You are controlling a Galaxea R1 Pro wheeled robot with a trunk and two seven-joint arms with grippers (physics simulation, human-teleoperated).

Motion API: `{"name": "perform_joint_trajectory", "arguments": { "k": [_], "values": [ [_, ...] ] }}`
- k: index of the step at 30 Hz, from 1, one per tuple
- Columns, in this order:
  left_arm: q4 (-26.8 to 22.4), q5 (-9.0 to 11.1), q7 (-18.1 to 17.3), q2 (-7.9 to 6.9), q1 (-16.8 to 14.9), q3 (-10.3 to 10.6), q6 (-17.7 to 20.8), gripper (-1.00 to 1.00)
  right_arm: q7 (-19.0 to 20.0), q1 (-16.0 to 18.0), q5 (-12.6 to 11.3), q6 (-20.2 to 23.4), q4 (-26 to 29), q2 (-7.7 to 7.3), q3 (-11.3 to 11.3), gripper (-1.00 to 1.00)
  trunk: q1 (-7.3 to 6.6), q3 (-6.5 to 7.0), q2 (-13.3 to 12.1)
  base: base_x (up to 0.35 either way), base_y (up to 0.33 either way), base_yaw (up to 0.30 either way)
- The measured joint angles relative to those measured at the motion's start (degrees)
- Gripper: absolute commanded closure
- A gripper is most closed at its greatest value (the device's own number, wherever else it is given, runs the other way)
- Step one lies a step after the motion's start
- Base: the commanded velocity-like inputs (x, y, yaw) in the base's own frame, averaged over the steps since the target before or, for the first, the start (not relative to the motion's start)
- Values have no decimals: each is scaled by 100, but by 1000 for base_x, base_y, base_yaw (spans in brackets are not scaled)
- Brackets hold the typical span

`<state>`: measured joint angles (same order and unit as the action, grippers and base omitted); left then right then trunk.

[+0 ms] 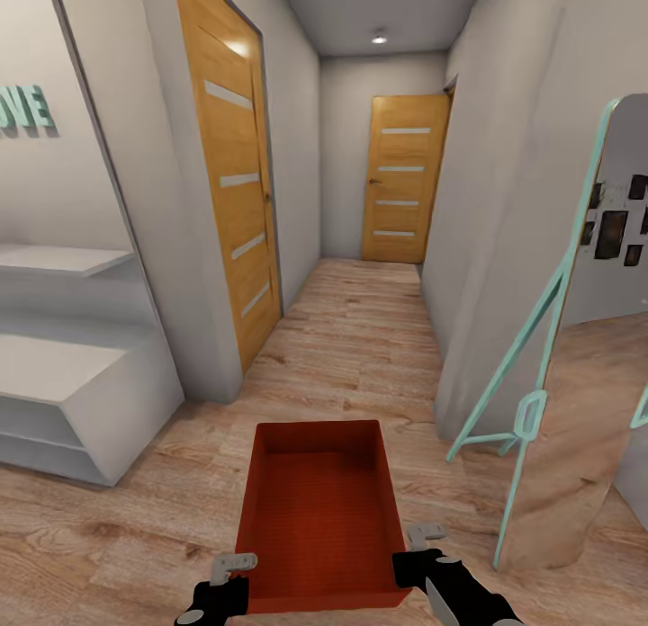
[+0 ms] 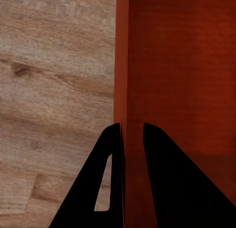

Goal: Move the two storage containers from the living room to the garage. In the garage, place one container on the floor and stack the other container on top of it (either order is fine).

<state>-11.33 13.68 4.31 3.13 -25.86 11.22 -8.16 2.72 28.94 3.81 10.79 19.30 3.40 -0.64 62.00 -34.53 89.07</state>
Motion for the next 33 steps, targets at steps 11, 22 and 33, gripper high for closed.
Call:
{"name": "perform_joint_trajectory", "arguments": {
  "k": [11, 22, 33],
  "values": [
    [1, -1, 0, 2, 0, -1, 0, 100, 2, 0, 1, 0, 1, -2, 2, 100, 0, 0, 0, 296, 200, -49],
    [2, -1, 0, 3, -1, -1, -1, 100, 2, -1, -2, 1, 2, -3, 0, 100, 0, 0, 0, 296, 200, -222],
    [2, 0, 2, 5, 0, -1, -2, 100, 3, 0, -8, 0, 1, -6, -5, 100, 0, 0, 0, 296, 200, -196]
  ]
}}
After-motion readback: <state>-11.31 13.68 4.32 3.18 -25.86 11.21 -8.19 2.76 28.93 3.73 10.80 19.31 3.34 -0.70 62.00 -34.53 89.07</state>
